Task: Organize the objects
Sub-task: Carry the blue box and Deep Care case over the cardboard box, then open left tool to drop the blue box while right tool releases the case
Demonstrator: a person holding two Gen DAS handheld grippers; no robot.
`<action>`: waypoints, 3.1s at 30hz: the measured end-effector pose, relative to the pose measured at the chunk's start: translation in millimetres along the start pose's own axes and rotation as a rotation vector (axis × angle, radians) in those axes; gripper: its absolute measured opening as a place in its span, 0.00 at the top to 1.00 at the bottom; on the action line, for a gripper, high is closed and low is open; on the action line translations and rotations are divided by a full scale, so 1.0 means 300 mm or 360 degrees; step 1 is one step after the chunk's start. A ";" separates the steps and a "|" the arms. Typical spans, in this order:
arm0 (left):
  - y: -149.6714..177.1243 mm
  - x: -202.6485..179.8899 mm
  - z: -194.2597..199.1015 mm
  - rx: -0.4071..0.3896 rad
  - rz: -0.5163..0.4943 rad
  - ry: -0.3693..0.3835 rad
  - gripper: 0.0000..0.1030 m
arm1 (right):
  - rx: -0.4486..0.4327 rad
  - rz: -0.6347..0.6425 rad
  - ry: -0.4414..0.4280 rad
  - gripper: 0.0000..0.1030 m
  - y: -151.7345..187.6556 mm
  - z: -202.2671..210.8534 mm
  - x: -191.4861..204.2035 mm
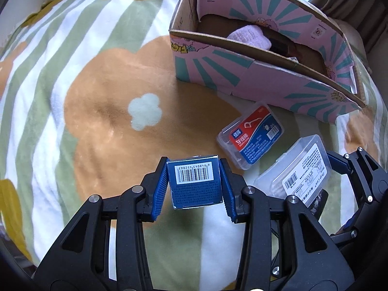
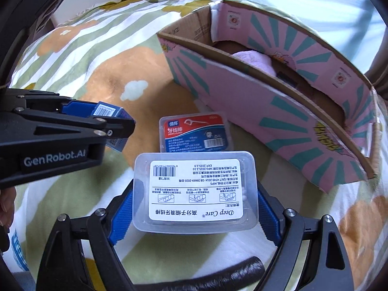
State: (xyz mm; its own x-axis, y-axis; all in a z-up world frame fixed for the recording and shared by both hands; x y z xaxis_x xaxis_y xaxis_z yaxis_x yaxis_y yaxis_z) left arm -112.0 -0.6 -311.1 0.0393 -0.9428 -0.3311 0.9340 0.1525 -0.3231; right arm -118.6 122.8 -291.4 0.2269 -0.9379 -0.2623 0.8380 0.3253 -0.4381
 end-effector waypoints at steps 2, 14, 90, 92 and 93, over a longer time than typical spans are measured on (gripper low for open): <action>-0.013 -0.003 0.031 0.0003 -0.0024 0.0014 0.64 | 0.0004 -0.0025 0.0036 0.17 -0.012 0.028 -0.017; -0.048 -0.147 0.353 0.0001 -0.0241 0.0073 0.64 | 0.0083 -0.0432 0.0177 0.17 -0.068 0.347 -0.234; -0.714 -0.176 -0.276 0.0287 -0.0558 0.0130 0.64 | 0.0638 -0.1413 0.0315 0.17 -0.322 -0.248 -0.658; -0.712 -0.175 -0.283 0.0289 -0.0572 0.0121 0.64 | 0.0639 -0.1440 0.0311 0.17 -0.318 -0.256 -0.664; -0.711 -0.175 -0.282 0.0288 -0.0573 0.0121 0.64 | 0.0642 -0.1452 0.0307 0.17 -0.316 -0.259 -0.665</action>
State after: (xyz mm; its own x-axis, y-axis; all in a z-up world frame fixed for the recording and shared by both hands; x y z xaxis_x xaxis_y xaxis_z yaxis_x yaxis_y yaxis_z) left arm -343.4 41.6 -299.9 -0.3218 -0.9006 -0.2923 0.9308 -0.2444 -0.2717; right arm -282.0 288.5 -264.3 -0.6369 -0.7611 -0.1229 0.7646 -0.6031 -0.2273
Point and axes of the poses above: each gripper's, at about its wrist camera, not at the fingertips, and z roughly against the way its jaws point, x to its left, y to its underside, the point moved 10 cm from there along -z, roughly the way its jaws point, and after that the axes turned 15 degrees about y, right-handed, at the moved point
